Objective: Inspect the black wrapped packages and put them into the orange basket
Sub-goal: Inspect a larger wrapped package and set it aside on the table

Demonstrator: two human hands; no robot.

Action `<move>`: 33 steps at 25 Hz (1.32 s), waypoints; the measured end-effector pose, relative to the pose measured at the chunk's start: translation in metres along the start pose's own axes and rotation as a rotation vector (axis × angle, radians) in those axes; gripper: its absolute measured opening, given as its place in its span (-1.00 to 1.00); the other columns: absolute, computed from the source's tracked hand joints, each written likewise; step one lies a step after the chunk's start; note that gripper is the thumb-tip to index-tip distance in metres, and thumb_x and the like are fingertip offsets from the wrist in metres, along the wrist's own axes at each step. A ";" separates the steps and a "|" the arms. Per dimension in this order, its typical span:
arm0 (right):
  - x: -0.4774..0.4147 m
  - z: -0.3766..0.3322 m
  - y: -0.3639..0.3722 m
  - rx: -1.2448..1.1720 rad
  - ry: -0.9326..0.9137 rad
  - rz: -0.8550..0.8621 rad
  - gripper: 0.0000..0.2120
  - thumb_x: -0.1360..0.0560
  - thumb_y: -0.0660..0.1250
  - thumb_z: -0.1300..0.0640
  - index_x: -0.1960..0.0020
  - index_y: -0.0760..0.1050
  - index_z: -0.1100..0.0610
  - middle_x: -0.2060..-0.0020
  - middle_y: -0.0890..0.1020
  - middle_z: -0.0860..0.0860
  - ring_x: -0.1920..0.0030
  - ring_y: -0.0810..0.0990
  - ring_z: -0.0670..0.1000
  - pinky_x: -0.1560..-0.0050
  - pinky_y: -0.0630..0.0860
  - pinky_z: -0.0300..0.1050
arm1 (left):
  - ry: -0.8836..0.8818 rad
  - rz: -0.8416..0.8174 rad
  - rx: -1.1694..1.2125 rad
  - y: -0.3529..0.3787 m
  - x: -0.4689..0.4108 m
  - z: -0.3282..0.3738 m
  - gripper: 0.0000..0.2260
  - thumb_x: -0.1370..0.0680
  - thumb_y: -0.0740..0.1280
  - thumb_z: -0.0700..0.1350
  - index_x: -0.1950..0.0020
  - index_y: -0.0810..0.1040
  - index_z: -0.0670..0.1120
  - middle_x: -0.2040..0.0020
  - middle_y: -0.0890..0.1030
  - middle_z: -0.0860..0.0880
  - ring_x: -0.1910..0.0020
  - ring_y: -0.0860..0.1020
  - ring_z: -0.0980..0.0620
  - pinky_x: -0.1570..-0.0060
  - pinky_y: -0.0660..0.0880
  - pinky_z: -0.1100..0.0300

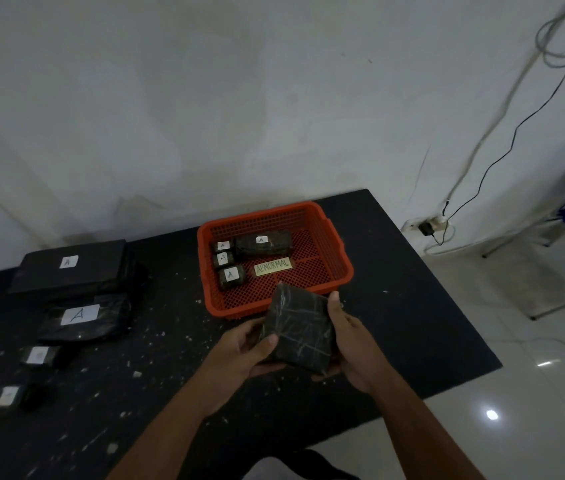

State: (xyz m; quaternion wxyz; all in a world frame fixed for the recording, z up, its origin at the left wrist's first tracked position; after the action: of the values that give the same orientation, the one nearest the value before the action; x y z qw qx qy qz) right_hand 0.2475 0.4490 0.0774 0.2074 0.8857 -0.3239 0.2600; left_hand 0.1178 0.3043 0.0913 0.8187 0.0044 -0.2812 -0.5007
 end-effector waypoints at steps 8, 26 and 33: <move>0.012 0.000 -0.007 0.130 -0.150 -0.101 -0.57 -0.52 0.40 0.12 -0.36 0.40 -0.02 -0.11 0.70 0.03 0.01 0.75 0.11 0.11 0.69 -0.07 | 0.129 0.217 -0.289 0.005 -0.016 0.001 -0.70 -0.53 0.38 -0.14 -0.23 0.48 0.05 -0.21 0.59 0.07 -0.13 0.60 0.12 -0.15 0.56 0.12; 0.024 0.078 -0.067 -0.350 0.009 0.234 -0.77 -0.64 0.22 0.14 -0.28 0.48 0.03 -0.13 0.70 0.08 -0.11 0.69 0.14 -0.10 0.61 0.11 | -0.117 -0.028 -0.216 0.077 -0.062 -0.055 -0.67 -0.43 0.42 0.05 -0.18 0.57 0.07 -0.13 0.67 0.04 -0.13 0.62 0.04 -0.24 0.51 -0.03; -0.018 0.096 -0.127 -0.043 0.089 0.543 -0.70 -0.63 0.25 0.13 -0.35 0.39 0.10 -0.24 0.57 0.10 -0.09 0.62 0.07 -0.11 0.59 0.04 | -0.197 0.000 -0.640 0.061 -0.091 -0.083 -0.65 -0.56 0.33 -0.12 -0.35 0.44 -0.07 -0.25 0.56 -0.03 -0.16 0.54 0.09 -0.20 0.50 0.14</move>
State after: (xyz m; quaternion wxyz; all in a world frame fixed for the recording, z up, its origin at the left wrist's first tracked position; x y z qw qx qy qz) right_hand 0.3539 0.4956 -0.0331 0.1627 0.7495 -0.5456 0.3378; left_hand 0.1749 0.3869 -0.0024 0.7474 -0.3014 -0.1877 -0.5615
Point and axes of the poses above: each hand's wrist, its own x-axis away from the middle knuckle, its own y-axis out of the palm, z = x × y, the point moved 2 cm from there along -x, towards the middle knuckle
